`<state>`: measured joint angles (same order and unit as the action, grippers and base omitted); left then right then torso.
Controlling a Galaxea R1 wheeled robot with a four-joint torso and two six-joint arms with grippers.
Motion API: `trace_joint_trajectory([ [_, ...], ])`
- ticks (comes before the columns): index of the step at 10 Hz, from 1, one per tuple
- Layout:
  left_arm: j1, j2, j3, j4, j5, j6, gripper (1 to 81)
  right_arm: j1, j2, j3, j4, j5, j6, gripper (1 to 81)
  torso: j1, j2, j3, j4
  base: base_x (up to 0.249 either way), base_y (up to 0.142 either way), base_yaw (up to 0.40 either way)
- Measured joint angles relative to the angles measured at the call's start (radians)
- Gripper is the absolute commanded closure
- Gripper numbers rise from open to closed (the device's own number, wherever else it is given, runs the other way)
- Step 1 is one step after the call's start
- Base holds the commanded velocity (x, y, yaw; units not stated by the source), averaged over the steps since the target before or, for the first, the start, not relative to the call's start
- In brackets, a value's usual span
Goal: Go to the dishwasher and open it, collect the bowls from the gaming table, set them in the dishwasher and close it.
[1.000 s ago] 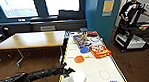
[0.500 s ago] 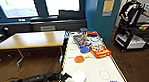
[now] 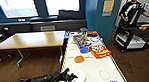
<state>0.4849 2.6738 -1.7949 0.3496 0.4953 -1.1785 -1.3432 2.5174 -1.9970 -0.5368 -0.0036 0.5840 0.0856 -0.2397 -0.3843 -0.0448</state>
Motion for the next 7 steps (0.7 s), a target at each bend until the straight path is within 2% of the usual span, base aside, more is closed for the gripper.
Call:
trace_joint_trajectory([
  [5,0.003,0.073,-0.062,0.006,0.006,-0.004,1.0,0.0,0.0,0.0,0.0,0.0,0.0,81.1,0.0,0.0,0.0,0.0,0.0,0.0,0.0],
  [7,0.003,0.082,-0.078,0.006,0.004,-0.062,1.0,0.0,0.001,0.0,0.0,0.0,0.0,81.1,0.0,0.0,0.0,0.0,0.0,0.0,0.0],
])
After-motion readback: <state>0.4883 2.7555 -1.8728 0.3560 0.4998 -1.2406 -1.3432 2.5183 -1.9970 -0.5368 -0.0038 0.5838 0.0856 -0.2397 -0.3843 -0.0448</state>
